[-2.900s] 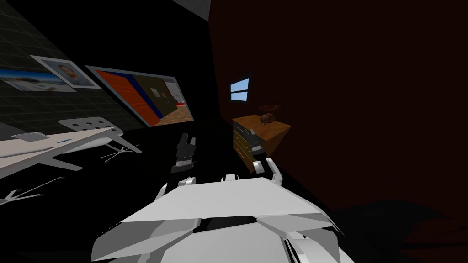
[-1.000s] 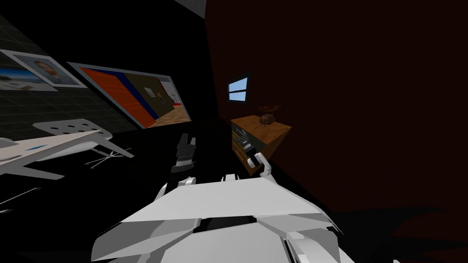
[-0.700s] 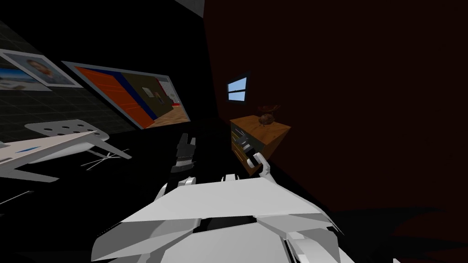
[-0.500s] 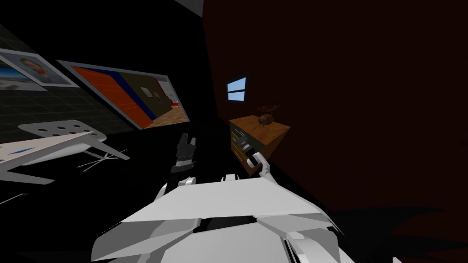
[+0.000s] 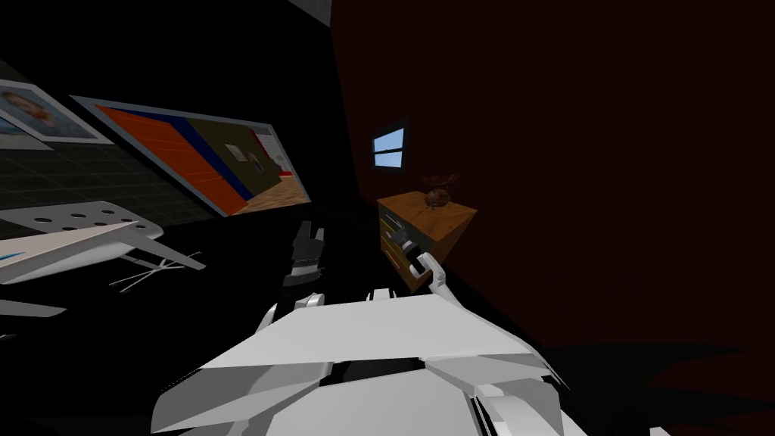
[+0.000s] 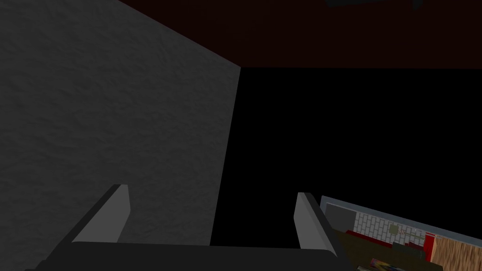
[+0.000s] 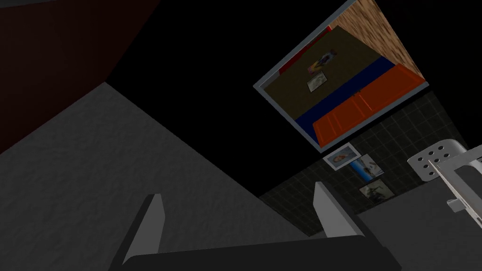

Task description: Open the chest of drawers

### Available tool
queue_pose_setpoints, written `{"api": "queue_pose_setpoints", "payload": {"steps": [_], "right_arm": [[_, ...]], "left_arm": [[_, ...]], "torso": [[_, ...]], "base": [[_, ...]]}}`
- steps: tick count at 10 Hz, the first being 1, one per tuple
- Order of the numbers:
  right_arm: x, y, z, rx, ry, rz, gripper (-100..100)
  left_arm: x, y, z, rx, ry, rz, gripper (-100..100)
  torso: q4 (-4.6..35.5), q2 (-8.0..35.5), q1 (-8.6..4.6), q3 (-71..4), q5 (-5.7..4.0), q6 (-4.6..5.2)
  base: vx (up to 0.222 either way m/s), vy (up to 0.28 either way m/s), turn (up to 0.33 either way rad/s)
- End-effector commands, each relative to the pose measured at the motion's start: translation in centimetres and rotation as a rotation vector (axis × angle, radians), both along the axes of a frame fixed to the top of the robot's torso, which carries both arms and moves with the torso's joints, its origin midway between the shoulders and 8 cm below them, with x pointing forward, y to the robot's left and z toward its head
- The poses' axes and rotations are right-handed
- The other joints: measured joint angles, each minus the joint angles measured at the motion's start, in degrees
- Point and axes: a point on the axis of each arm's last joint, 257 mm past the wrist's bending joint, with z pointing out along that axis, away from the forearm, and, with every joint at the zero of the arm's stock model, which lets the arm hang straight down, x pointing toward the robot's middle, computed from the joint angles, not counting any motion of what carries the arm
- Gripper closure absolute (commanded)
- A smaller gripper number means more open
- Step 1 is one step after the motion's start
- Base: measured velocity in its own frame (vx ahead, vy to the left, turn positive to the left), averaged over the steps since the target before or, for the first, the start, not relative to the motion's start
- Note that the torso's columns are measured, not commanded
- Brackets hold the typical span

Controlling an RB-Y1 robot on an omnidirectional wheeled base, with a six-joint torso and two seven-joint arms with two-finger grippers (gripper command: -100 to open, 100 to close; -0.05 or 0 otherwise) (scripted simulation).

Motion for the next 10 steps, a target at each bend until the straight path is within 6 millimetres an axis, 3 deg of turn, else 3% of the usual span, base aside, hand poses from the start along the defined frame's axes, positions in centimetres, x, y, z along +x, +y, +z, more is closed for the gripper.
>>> {"api": "queue_pose_setpoints", "payload": {"steps": [1,2,5,10], "right_arm": [[0.8,-0.2,-2.3,-0.120,-0.004,-0.024,-100],[1.2,-0.6,-3.7,-0.181,0.002,-0.034,-100],[1.5,-0.9,-5.0,-0.268,-0.009,-0.047,-100],[2.6,-3.1,-9.9,-0.565,-0.030,-0.074,-100]], "left_arm": [[0.0,0.0,0.0,0.000,0.000,0.000,0],[0.0,0.0,0.0,0.000,0.000,0.000,0],[0.0,0.0,0.0,0.000,0.000,0.000,0],[0.0,0.0,0.0,0.000,0.000,0.000,0]], "torso": [[0.0,0.0,0.02,0.0,0.00,-0.02],[0.0,0.0,-0.02,0.0,0.00,0.00],[0.0,0.0,0.03,0.0,0.01,0.00],[0.0,0.0,-0.02,0.0,-0.01,-0.01]], "base": [[0.018,-0.035,-0.039],[0.034,-0.049,-0.078],[0.026,-0.034,-0.026],[0.023,-0.037,-0.045]]}}
